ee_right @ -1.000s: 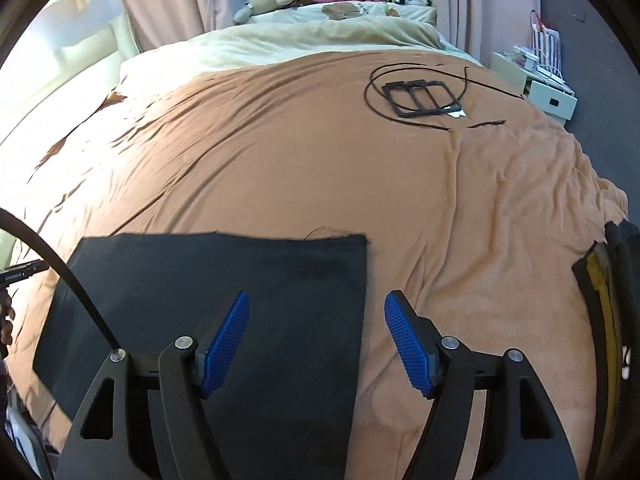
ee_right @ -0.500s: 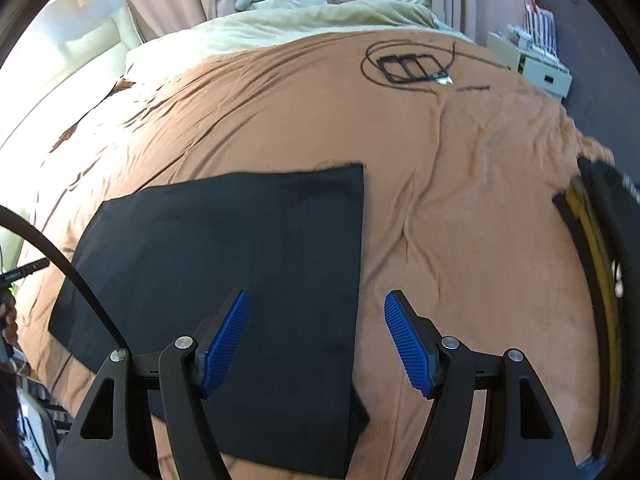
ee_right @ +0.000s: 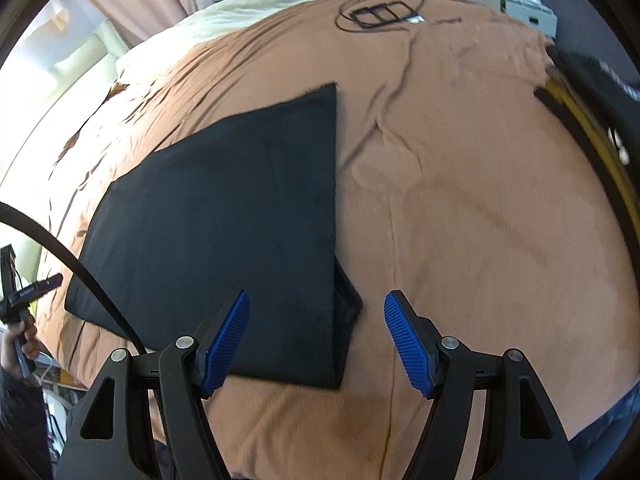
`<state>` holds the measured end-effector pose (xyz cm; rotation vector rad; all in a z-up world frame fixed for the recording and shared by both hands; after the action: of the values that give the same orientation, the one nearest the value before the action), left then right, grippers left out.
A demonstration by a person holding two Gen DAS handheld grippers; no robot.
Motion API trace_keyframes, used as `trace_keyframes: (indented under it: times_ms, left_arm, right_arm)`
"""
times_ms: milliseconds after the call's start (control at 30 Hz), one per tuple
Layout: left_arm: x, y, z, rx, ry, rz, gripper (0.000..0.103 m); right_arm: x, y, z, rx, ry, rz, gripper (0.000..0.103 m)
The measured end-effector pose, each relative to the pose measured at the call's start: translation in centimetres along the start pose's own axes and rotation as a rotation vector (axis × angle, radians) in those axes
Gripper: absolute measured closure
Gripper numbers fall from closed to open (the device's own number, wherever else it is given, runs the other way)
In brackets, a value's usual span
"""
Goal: Fold small clothes
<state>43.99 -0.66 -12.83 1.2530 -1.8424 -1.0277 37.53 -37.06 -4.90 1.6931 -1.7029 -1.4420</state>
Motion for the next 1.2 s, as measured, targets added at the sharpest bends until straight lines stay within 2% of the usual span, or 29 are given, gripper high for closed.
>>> trace_keyframes:
  times_ms: [67,200,333,400,500,567,733,867,933,1000,1200]
  left_arm:
    - [-0.1,-0.2,0.7,-0.010,0.011,0.001,0.045]
    - [-0.3,-1.0,2.2,-0.043,0.051,0.027,0.056]
    - [-0.3,-1.5,3.4,-0.066,0.070,0.032,0.061]
    - [-0.3,-1.8,3.8,-0.075,0.076,0.014,0.067]
    - [-0.4,-1.8,4.1,-0.073,0.092,0.007,0.072]
    - [-0.4,-1.7,4.1,-0.076,0.103,0.007,0.072]
    - [-0.5,-1.9,4.1,-0.077,0.133,0.045,0.072]
    - [-0.7,-2.2,4.3,-0.063,0.153,0.049,0.072]
    - [-0.7,-2.2,4.2,-0.052,0.158,0.036,0.078]
    - [-0.8,-1.9,4.3,-0.042,0.169,0.031,0.094]
    - [-0.4,-0.3,4.5,-0.010,0.156,0.025,0.097]
  right_arm:
    - [0.5,0.0,0.4,-0.006,-0.021,-0.009,0.036]
    - [1.3,-0.1,1.4,-0.029,-0.068,-0.040,0.044]
    - [2.2,-0.9,2.2,-0.064,-0.115,-0.069,0.051]
    - [2.7,-1.2,2.5,-0.079,-0.142,-0.088,0.056]
    - [3.5,-1.2,2.6,-0.079,-0.185,-0.120,0.056]
    - [4.0,-1.1,2.8,-0.078,-0.211,-0.142,0.057]
    - [4.7,-1.6,3.0,-0.085,-0.274,-0.217,0.065]
    - [5.1,-2.8,2.7,-0.073,-0.306,-0.244,0.073]
    - [5.2,-3.2,2.4,-0.066,-0.320,-0.255,0.080]
    - [5.3,-3.0,2.5,-0.052,-0.324,-0.250,0.098]
    - [4.8,-1.1,2.8,0.017,-0.276,-0.220,0.101]
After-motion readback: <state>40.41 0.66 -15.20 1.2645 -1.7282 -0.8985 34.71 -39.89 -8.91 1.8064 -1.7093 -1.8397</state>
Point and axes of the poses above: each gripper's, at about its wrist camera, not at the fingertips, and y roughly against the way its jaws point, x to its right, z to its underside, the point moved 1 cm from there along -y, roughly the way its jaws point, and after that the axes turned 14 degrees about -y, right-handed, at the moved point
